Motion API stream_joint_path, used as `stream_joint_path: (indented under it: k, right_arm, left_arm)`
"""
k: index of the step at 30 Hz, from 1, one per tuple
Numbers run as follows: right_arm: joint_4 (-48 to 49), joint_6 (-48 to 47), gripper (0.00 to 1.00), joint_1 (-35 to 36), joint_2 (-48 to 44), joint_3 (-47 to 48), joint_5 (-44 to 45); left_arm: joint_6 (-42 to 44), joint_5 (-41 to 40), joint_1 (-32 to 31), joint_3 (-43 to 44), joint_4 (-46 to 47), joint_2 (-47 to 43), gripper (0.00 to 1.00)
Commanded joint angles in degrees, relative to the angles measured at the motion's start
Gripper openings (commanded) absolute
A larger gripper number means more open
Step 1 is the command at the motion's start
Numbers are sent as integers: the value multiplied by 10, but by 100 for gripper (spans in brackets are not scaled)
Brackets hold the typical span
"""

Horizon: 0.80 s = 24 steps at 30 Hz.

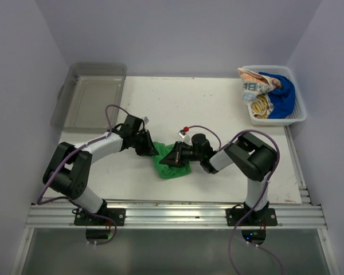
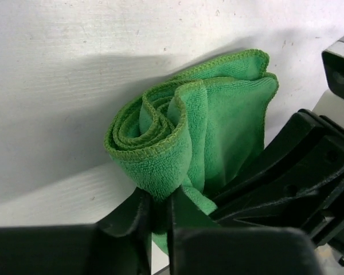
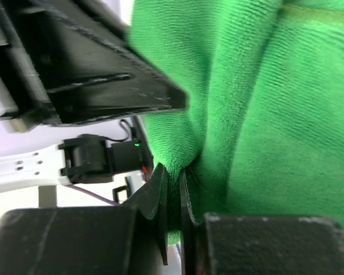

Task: Roll the towels
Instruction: Roll the towel

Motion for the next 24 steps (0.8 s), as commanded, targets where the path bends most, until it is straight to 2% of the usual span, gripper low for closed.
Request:
stream_joint_path:
  k: [1, 3, 4, 7, 9, 10, 11, 12, 13, 15, 18, 24]
  right_arm:
    - [-103, -50, 9, -3, -34, 17, 10]
    - [-211, -109, 18, -3, -63, 31, 38]
    - [-255, -154, 31, -2, -75, 50, 49]
    - [-401, -229, 46, 4, -120, 92, 107]
    - [-503, -265, 51, 20, -148, 116, 145]
    - [-531, -300, 54, 29, -156, 148, 190]
    - [-572, -316, 61, 51, -161, 164, 214]
    - [-628, -329, 63, 63, -167, 180, 236]
    - [-650, -351, 66, 74, -170, 208, 286]
    - [-701, -368, 75, 111, -171, 232, 332]
    - [-736, -389, 82, 147, -167, 266, 394]
    - [-790, -425, 81, 206, -130, 327, 491]
  left_arm:
    - [-1, -29, -6, 27, -3, -3, 1]
    - [-4, -49, -6, 31, -28, -7, 0]
    - [-7, -55, -6, 33, -36, -11, 0]
    - [-19, -82, -6, 36, -62, -23, 0]
    - [-26, -97, -6, 36, -79, -28, 0]
    - [-33, -100, -5, 37, -83, -33, 0]
    - [-38, -104, -6, 37, -92, -35, 0]
    - [-41, -111, -7, 38, -95, -37, 0]
    - [-48, -113, -8, 38, -99, -40, 0]
    - [-53, -119, -11, 40, -106, -41, 0]
    - [-62, -122, -18, 41, -109, -41, 0]
    - [-73, -128, -29, 45, -111, -37, 0]
